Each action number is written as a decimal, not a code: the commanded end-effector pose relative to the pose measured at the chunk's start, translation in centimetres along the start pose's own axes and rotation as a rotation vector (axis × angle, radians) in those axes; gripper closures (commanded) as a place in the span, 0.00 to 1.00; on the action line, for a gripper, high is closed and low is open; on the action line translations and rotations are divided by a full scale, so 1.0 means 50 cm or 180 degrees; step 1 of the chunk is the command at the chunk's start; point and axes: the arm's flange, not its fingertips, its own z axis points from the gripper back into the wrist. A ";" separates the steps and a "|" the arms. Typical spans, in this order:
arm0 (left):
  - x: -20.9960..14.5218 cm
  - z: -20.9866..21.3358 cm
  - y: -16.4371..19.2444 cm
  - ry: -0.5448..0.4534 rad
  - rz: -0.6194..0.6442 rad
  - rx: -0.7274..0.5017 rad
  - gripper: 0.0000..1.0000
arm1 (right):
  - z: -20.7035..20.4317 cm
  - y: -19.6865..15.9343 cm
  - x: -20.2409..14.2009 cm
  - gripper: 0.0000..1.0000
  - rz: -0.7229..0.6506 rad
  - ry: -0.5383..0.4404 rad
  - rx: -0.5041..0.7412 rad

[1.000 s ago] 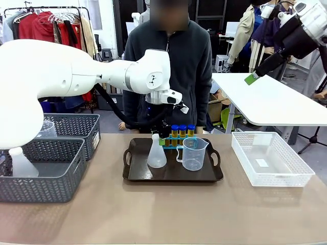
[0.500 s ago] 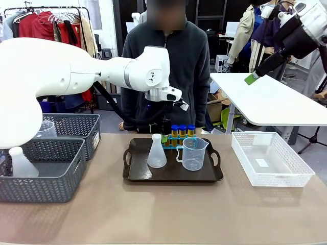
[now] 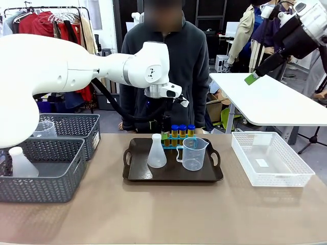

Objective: Prepare the laboratory tools.
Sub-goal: Pick up one Small flask and place it on the Handle tray.

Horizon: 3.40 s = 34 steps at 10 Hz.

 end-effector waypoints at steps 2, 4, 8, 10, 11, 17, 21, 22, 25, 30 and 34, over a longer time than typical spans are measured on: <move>0.000 -0.003 0.001 0.0006 0.0034 -0.0004 0.00 | 0.002 -0.004 0.001 0.00 0.0028 -0.0045 0.0034; 0.000 -0.003 0.001 0.0006 0.0034 -0.0004 0.00 | 0.002 -0.004 0.001 0.00 0.0028 -0.0045 0.0034; -0.028 0.031 -0.016 0.0025 -0.0020 -0.0094 0.00 | 0.002 -0.004 0.001 0.00 0.0028 -0.0045 0.0034; -0.067 0.086 -0.006 -0.0139 0.0002 -0.0122 0.00 | 0.002 -0.004 0.001 0.00 0.0028 -0.0045 0.0034; -0.086 0.113 0.004 -0.0306 -0.0072 -0.0265 0.00 | 0.002 -0.004 0.001 0.00 0.0028 -0.0045 0.0034; -0.220 0.306 0.030 -0.1284 -0.0233 -0.0325 0.00 | 0.002 -0.004 0.001 0.00 0.0028 -0.0045 0.0034; -0.301 0.379 0.049 -0.1754 -0.0540 -0.0337 0.00 | 0.002 -0.004 0.001 0.00 0.0028 -0.0045 0.0034; -0.321 0.394 0.050 -0.1845 -0.0574 -0.0315 0.00 | 0.002 -0.004 0.001 0.00 0.0028 -0.0045 0.0034; -0.351 0.409 0.067 -0.2009 -0.0731 -0.0361 0.00 | 0.002 -0.004 0.001 0.00 0.0028 -0.0045 0.0034; -0.393 0.418 0.100 -0.2140 -0.0735 -0.0246 0.00 | 0.002 -0.004 0.001 0.00 0.0028 -0.0045 0.0034; -0.372 0.429 0.117 -0.2042 -0.0668 -0.0241 0.00 | 0.002 -0.004 0.001 0.00 0.0028 -0.0045 0.0034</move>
